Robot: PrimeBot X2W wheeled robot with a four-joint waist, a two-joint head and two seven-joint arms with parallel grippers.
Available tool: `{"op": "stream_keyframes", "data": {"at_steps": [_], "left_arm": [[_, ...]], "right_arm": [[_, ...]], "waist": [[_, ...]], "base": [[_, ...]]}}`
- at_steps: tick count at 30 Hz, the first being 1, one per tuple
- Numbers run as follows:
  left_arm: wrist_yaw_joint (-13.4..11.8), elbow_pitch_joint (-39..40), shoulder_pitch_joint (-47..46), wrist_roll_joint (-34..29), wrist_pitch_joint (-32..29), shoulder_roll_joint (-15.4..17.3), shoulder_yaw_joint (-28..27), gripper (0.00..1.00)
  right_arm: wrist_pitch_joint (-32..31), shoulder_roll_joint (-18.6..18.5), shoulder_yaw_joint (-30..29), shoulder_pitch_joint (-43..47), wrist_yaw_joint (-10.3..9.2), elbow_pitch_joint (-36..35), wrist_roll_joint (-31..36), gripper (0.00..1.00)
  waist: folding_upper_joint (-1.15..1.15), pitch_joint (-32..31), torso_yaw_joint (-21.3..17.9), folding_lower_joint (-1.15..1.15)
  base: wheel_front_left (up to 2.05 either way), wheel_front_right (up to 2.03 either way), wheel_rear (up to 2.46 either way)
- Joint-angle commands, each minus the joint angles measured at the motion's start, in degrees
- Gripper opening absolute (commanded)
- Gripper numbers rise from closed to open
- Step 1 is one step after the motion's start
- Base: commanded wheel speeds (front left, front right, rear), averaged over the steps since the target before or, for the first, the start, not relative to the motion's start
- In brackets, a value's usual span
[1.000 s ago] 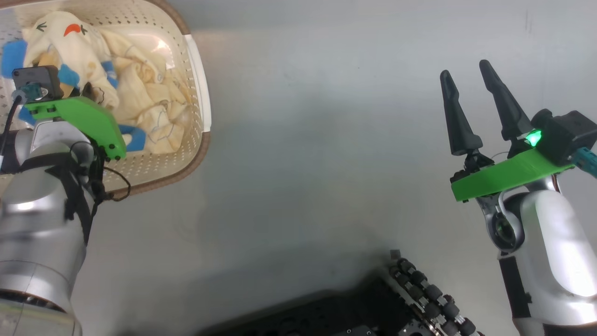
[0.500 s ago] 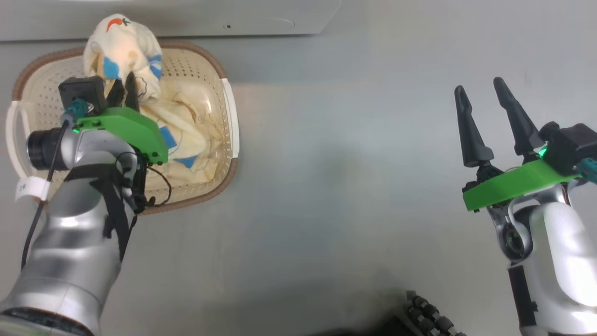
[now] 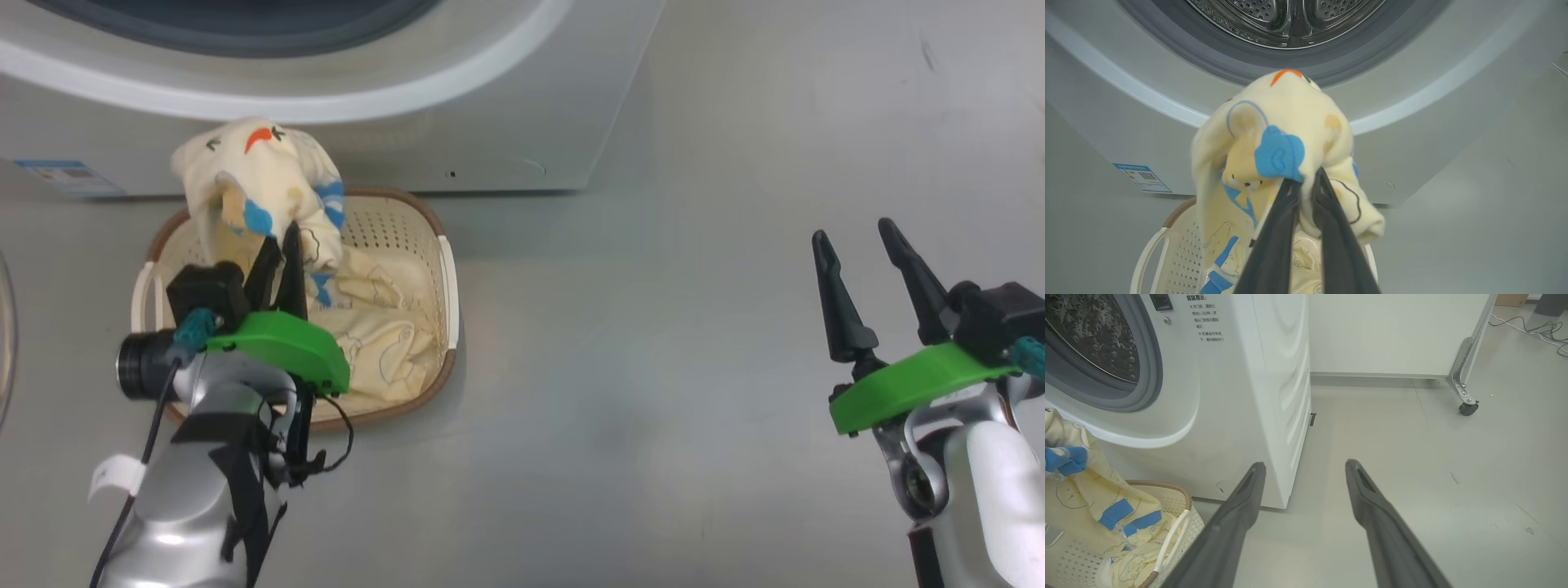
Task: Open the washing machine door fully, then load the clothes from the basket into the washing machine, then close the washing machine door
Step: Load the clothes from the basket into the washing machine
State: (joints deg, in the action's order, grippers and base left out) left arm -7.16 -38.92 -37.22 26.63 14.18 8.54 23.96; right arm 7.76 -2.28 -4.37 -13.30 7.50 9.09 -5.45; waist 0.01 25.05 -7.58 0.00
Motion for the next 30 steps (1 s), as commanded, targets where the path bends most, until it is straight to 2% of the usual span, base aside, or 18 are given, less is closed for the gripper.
{"op": "stream_keyframes", "data": {"at_steps": [1,15,30], "left_arm": [[-0.5,2.3,0.4,-0.7,0.8,2.1,-2.1,0.0],[-5.6,17.8,16.1,-0.5,-1.9,6.1,-2.8,0.0],[-10.9,29.2,28.5,0.2,-6.0,10.5,-4.2,0.0]], "right_arm": [[-0.3,-0.6,0.6,0.8,-0.01,-2.0,0.5,1.0],[-4.1,-0.6,1.2,7.4,-0.01,-4.2,1.7,1.0],[-6.6,-0.6,0.7,11.6,-0.01,-7.3,2.1,1.0]], "waist": [[-0.01,-3.8,0.8,0.0],[-0.01,-17.4,1.6,0.0],[-0.01,-23.6,2.3,0.0]], "base": [[0.0,0.0,0.0],[0.0,0.0,0.0],[0.0,0.0,0.0]]}}
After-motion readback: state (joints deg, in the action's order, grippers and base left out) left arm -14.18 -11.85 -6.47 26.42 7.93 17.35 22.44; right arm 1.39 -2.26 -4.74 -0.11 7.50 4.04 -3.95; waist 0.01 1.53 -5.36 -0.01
